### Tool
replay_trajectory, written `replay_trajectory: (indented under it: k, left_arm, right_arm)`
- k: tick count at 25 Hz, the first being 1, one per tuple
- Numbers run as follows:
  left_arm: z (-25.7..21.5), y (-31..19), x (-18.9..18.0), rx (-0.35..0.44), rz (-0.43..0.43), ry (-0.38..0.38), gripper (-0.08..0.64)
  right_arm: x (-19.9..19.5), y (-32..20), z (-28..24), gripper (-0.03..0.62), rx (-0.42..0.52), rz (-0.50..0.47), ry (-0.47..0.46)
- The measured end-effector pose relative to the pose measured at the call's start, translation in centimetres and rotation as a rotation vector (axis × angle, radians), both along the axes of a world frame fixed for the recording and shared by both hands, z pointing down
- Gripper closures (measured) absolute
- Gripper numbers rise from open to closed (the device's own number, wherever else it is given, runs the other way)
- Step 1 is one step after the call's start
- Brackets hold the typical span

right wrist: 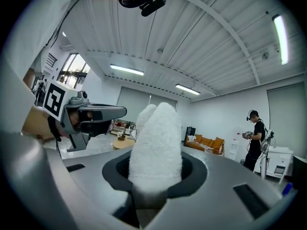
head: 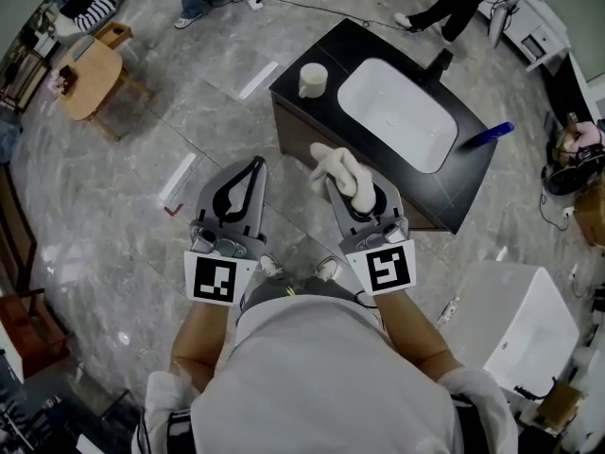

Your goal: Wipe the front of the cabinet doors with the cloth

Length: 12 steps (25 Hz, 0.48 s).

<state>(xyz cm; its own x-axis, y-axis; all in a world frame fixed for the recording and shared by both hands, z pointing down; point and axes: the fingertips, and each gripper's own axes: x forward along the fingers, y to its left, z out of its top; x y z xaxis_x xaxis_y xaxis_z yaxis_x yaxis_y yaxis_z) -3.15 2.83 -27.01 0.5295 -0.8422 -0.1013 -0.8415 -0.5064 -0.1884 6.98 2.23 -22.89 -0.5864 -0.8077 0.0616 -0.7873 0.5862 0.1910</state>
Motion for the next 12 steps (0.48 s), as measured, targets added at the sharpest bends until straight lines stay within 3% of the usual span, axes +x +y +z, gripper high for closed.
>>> replay_trajectory:
  k: [12]
  left_arm:
    - [-0.9,-0.9,0.4,0.022,0.020,0.006,0.541]
  right_arm:
    - [0.8,-0.8,-0.8,0.457,-0.004,0.038,-0.035]
